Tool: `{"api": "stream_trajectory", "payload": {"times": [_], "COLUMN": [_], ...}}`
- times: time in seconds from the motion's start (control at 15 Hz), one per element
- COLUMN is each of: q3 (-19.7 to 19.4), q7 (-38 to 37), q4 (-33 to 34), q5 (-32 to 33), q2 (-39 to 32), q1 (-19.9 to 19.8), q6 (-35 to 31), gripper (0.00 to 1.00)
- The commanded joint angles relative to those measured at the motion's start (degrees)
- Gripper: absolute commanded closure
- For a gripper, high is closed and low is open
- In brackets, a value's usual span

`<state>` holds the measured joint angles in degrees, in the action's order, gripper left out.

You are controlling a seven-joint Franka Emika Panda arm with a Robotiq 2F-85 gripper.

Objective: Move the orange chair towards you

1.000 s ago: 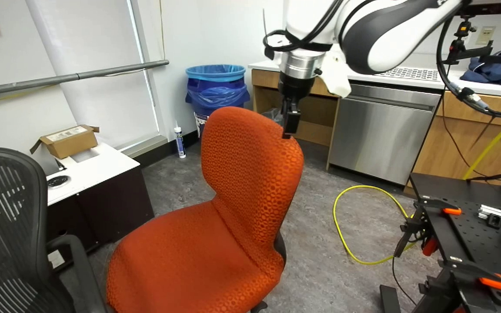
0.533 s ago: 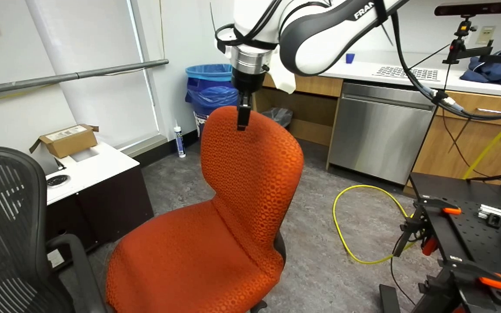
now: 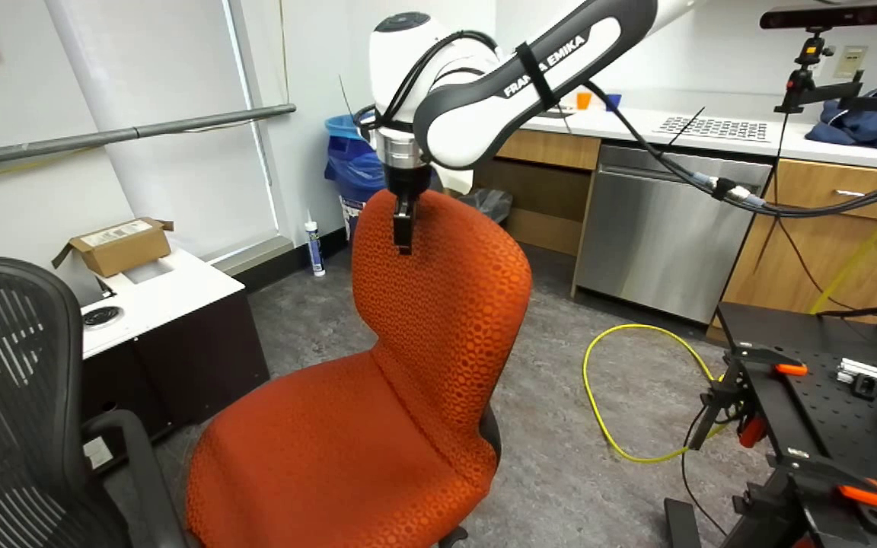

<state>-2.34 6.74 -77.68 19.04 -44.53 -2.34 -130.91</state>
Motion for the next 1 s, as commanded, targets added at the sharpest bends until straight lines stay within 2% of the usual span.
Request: {"api": "stream_trajectory", "payload": {"times": [0.0, 0.27, 0.93], "q3": [-0.2, -0.1, 0.0], "q7": [2.6, 1.6, 1.8], "q4": [13.9, 20.6, 21.4], "q5": [-5.1, -8.2, -9.0], "q2": [-9.5, -12.6, -12.3], "q1": [-1.9, -2.4, -1.3], "q6": [6.4, 10.9, 15.1], "gripper": [0.00, 0.00, 0.00]}}
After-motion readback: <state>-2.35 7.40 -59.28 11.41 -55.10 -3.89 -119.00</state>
